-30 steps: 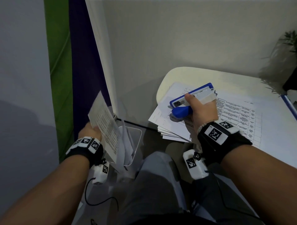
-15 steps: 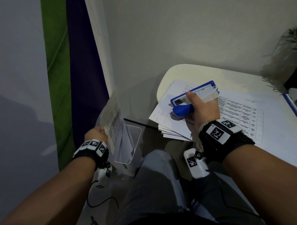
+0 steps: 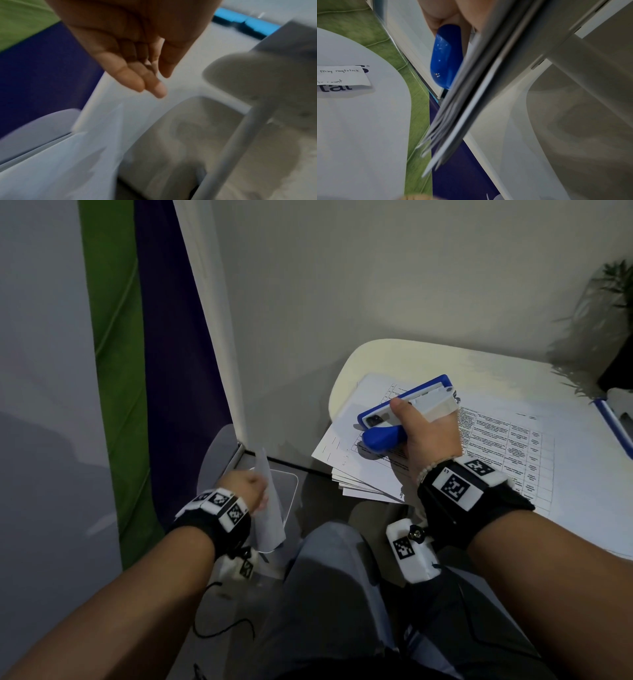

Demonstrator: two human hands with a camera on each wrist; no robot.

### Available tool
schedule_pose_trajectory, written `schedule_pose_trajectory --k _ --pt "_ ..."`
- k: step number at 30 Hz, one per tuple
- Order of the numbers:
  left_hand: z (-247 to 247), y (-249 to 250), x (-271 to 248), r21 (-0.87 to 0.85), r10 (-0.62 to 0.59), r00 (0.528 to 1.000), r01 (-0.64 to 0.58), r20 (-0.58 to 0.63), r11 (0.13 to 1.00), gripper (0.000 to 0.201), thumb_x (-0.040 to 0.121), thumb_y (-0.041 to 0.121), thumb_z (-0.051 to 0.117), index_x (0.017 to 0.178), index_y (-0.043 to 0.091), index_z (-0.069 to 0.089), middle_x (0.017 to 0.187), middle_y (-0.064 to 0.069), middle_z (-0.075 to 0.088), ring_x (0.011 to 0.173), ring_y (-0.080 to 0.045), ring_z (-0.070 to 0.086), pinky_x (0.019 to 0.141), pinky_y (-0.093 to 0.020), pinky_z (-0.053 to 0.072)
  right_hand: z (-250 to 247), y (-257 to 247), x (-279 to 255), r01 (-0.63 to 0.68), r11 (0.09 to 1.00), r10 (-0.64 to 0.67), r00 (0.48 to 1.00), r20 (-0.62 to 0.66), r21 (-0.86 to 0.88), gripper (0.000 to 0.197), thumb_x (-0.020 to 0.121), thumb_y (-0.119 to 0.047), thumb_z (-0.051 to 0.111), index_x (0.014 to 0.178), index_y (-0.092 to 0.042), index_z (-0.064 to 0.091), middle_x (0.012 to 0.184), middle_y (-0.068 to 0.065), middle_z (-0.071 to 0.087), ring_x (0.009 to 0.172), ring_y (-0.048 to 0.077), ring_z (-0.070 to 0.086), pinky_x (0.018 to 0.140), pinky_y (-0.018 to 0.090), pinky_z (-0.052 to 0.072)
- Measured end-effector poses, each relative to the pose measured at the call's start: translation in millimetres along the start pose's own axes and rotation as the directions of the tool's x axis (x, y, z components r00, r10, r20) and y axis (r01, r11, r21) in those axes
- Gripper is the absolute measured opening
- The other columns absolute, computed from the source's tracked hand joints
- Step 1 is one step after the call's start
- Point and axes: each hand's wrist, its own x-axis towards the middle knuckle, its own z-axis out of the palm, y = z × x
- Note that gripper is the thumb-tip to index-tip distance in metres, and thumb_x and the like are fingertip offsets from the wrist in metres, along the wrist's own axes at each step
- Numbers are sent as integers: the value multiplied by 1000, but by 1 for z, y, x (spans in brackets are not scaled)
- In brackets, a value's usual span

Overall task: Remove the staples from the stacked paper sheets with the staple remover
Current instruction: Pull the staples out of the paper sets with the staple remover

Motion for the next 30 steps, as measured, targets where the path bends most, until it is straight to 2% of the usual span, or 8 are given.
schedule_pose_trajectory --k 3,6,11,15,18,21,24,30 --pt "7 48 -18 -75 252 963 -260 -98 963 25 85 38 58 72 21 71 68 -5 69 64 -22 64 73 -41 57 0 0 0 -21 1000 21 1000 -6 -9 81 44 -53 80 109 -13 55 98 10 70 90 30 69 81 53 56" --pt "22 79 -44 -67 332 943 -333 -28 940 19 79 48 65 78 30 68 81 6 71 80 -16 67 81 -37 54 0 -5 -3 -25 1000 25 1000 6 -3 82 45 -53 80 111 -11 55 97 11 70 90 30 69 82 54 55" --pt "32 95 -61 -43 364 928 -368 -73 929 24 68 18 80 83 25 63 75 4 72 72 -15 69 77 -38 56 -3 -28 -5 -55 993 56 998 -8 105 68 56 -46 77 112 -15 52 94 4 66 91 26 67 85 54 54" --pt "28 114 -70 -80 439 883 -456 -167 887 18 75 12 74 85 24 65 67 8 63 59 -8 58 62 -24 49 -19 -42 5 -59 985 71 995 -70 160 28 83 -30 70 105 -24 52 98 0 63 95 20 65 93 47 52" --pt "28 124 -73 -68 500 833 -528 -237 847 17 80 13 69 85 28 64 69 7 61 63 -11 56 68 -27 51 -30 -51 10 -94 974 118 987 -110 205 24 87 -29 67 104 -23 52 102 3 65 95 20 66 91 46 54" --pt "30 128 -65 21 522 814 -535 -255 844 12 83 16 67 92 24 66 72 8 61 69 -14 58 74 -29 53 -39 -53 10 -144 961 179 975 -135 235 27 89 -29 65 109 -17 52 111 9 66 97 24 67 88 46 55" --pt "32 128 -59 164 528 811 -502 -253 849 18 85 19 65 102 22 64 67 9 53 65 -12 54 67 -27 50 -47 -47 8 -204 924 261 954 -146 323 34 88 -28 66 116 -16 52 115 10 65 98 27 67 85 50 55" --pt "37 127 -52 236 503 830 -452 -243 860 28 85 19 64 113 21 60 64 10 51 66 -11 54 68 -24 46 -53 -38 7 -221 902 277 955 -105 371 21 90 -27 63 104 -15 54 93 6 61 90 25 64 86 51 54"
